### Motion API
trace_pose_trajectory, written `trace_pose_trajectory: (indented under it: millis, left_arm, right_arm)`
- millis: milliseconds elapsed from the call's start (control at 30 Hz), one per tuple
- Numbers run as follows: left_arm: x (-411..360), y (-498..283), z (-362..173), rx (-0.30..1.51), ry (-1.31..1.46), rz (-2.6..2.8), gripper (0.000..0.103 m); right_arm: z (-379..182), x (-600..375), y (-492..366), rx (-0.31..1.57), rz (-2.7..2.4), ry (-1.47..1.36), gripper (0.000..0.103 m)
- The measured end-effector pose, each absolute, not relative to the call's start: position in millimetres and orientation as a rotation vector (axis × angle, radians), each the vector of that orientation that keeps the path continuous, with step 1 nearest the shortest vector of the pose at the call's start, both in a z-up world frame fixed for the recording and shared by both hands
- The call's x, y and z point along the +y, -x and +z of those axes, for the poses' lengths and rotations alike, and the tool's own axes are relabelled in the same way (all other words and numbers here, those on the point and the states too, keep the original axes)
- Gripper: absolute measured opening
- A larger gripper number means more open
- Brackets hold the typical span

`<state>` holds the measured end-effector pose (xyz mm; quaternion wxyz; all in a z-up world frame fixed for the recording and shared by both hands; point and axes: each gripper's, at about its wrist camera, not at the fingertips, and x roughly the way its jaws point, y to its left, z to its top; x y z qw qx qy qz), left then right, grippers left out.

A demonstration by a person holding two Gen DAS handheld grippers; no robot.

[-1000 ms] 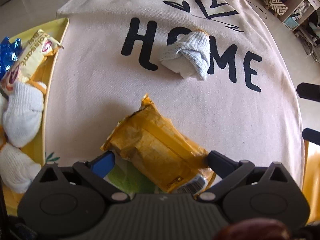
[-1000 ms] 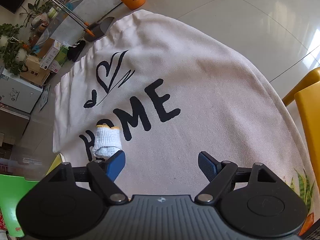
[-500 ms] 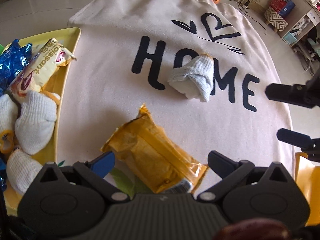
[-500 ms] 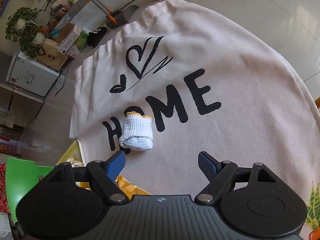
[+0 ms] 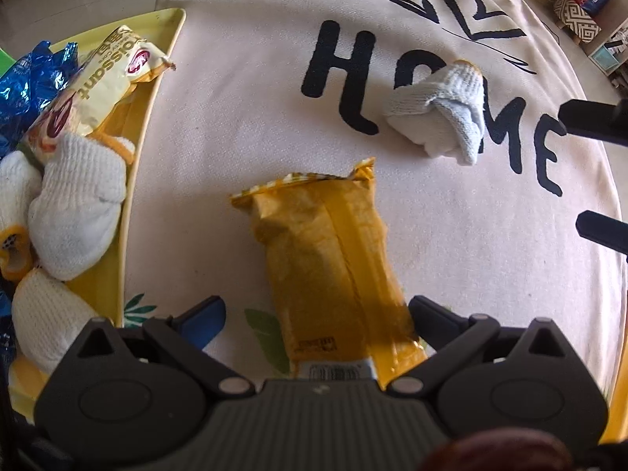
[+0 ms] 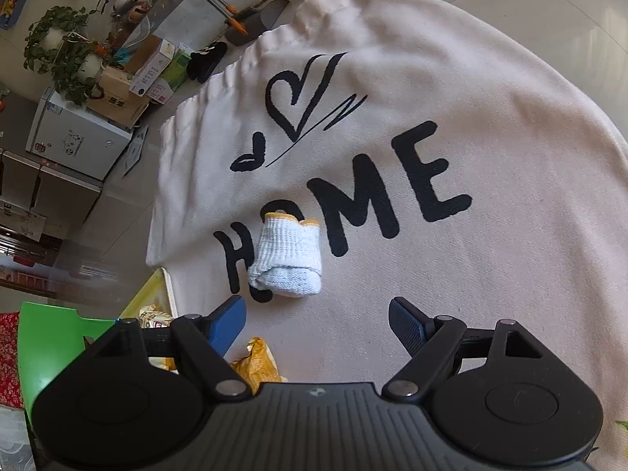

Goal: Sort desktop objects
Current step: 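Grasp the yellow packet with the left gripper while the right gripper grasps the last white glove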

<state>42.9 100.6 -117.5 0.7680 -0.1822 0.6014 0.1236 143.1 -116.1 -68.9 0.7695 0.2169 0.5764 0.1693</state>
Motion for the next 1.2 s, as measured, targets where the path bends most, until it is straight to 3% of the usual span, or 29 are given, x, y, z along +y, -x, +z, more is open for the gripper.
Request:
trace_pose_trajectory:
  millis: [933, 1200]
  left_arm:
    - [80.7, -37.9, -128.7, 1.293, 0.219, 0.313, 0.103]
    - [81.2, -44.9, -125.3, 1.287, 0.220, 0.318, 0.103]
  right_arm:
    - [-107.3, -28.8, -179.0, 1.214, 0.430, -0.194, 0.079]
    - [-117.8, -18.1, -183.4, 1.207, 0.427, -0.101, 0.064]
